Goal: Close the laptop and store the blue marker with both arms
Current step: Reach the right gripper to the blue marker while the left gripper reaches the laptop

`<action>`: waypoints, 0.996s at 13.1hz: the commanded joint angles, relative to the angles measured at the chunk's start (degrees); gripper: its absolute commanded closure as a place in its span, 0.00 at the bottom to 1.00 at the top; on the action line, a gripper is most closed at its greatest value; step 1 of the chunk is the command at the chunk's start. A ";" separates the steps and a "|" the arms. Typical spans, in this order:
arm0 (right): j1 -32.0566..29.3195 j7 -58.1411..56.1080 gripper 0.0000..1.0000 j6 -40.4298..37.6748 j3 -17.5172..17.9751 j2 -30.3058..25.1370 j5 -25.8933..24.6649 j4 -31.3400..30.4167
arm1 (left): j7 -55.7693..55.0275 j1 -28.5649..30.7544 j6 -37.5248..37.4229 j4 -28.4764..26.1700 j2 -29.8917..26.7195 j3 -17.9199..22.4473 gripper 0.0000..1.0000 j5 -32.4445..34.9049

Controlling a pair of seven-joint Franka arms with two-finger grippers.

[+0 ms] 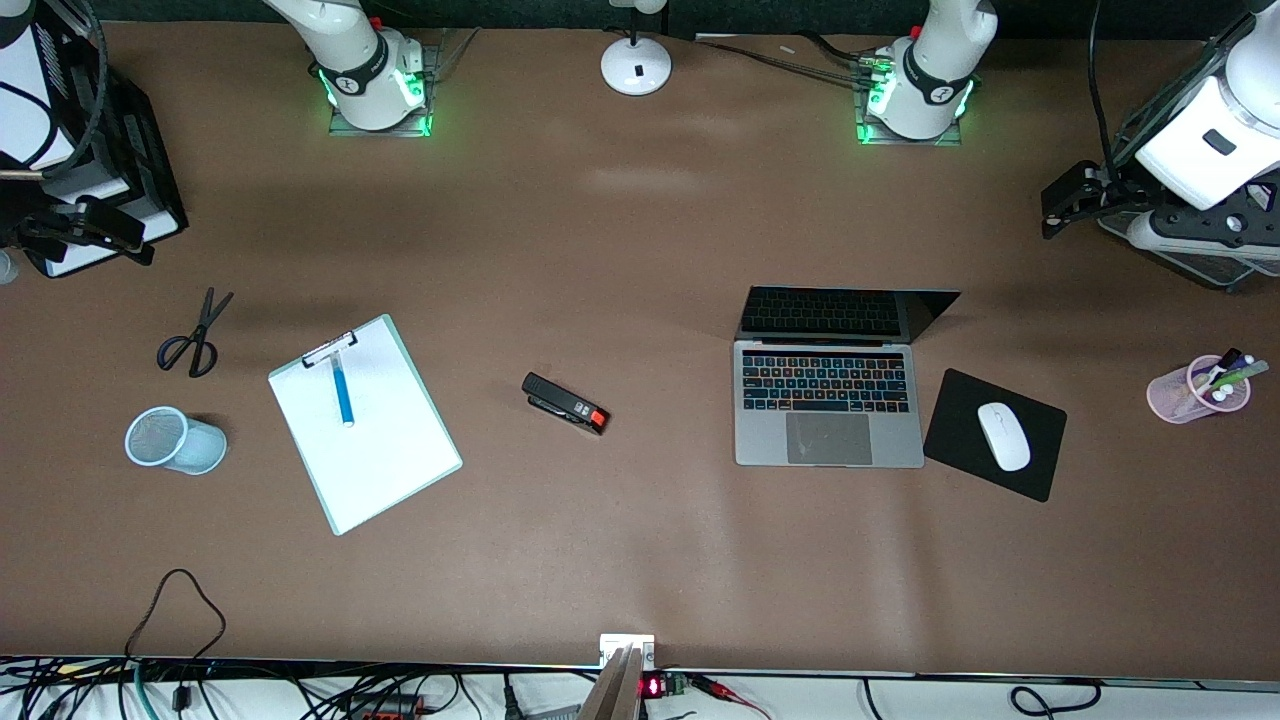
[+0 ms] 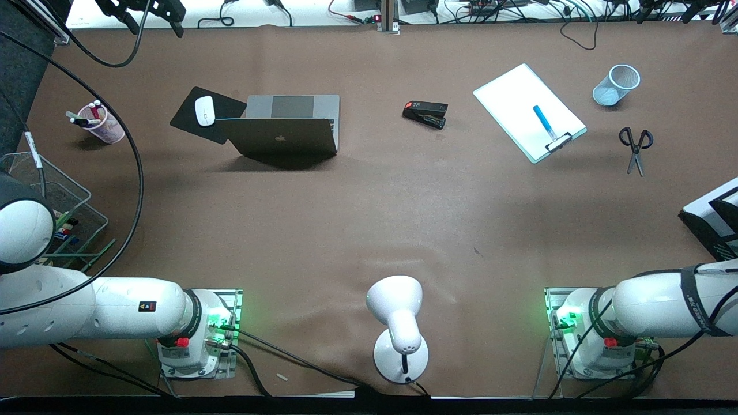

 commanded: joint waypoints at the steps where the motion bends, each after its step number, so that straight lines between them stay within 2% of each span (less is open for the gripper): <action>1: 0.15 0.73 0.00 -0.61 0.11 0.19 -0.09 0.67 | -0.30 0.25 -0.76 1.40 0.62 -0.14 0.00 -0.49; 6: 0.15 0.03 0.00 -0.17 0.02 1.24 -0.09 0.84 | -0.30 0.25 -0.67 1.48 0.62 -0.14 0.00 -0.49; 9: -0.11 0.29 0.00 0.00 0.11 4.39 0.43 0.75 | -0.30 0.25 -0.23 1.48 0.53 -0.14 0.00 -0.49; 13: 0.76 0.73 0.00 5.44 0.20 8.62 0.52 0.84 | -0.83 0.17 -0.40 1.40 0.44 -0.23 0.00 -0.49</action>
